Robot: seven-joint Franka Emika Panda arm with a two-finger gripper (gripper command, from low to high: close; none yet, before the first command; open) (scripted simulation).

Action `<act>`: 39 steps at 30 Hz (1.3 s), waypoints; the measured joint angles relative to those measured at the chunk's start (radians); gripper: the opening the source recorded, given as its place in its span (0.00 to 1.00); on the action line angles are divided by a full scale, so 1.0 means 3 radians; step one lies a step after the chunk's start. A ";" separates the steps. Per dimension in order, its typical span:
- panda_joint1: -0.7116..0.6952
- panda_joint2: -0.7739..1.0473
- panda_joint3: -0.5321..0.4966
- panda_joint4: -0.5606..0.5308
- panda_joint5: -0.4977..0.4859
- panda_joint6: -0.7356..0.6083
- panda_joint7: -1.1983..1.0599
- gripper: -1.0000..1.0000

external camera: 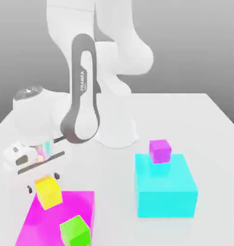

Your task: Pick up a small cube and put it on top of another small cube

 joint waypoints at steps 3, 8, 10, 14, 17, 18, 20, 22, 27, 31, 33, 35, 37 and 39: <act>0.0000 0.0000 0.0000 0.0000 0.0001 -0.0006 -0.0001 0.00; 0.0131 -0.0099 -0.0164 -0.0031 -0.0142 -0.0075 0.0109 0.00; 0.0318 -0.0245 -0.0402 -0.0076 -0.0372 -0.0178 0.0284 0.00; 0.0581 -0.0571 -0.0793 -0.0170 -0.0930 -0.0389 0.0706 0.00; 0.0654 -0.0806 -0.0933 -0.0209 -0.1297 -0.0566 0.1022 0.00; 0.0679 -0.0863 -0.0944 -0.0186 -0.1380 -0.0636 0.1154 0.00; 0.0724 -0.0962 -0.0929 -0.0116 -0.1509 -0.0785 0.1426 0.00; 0.0781 -0.1050 -0.0924 -0.0035 -0.1614 -0.0938 0.1699 0.00; 0.0861 -0.1247 -0.0847 0.0173 -0.1805 -0.1317 0.2343 0.00; 0.0891 -0.1381 -0.0763 0.0338 -0.1914 -0.1612 0.2826 0.00; 0.0898 -0.1438 -0.0718 0.0420 -0.1959 -0.1756 0.3060 0.00; 0.0912 -0.1428 -0.0688 0.0471 -0.1950 -0.1805 0.3195 0.00; 0.0942 -0.1297 -0.0683 0.0466 -0.1852 -0.1681 0.3160 0.00; 0.0963 -0.1129 -0.0686 0.0445 -0.1734 -0.1505 0.3083 0.00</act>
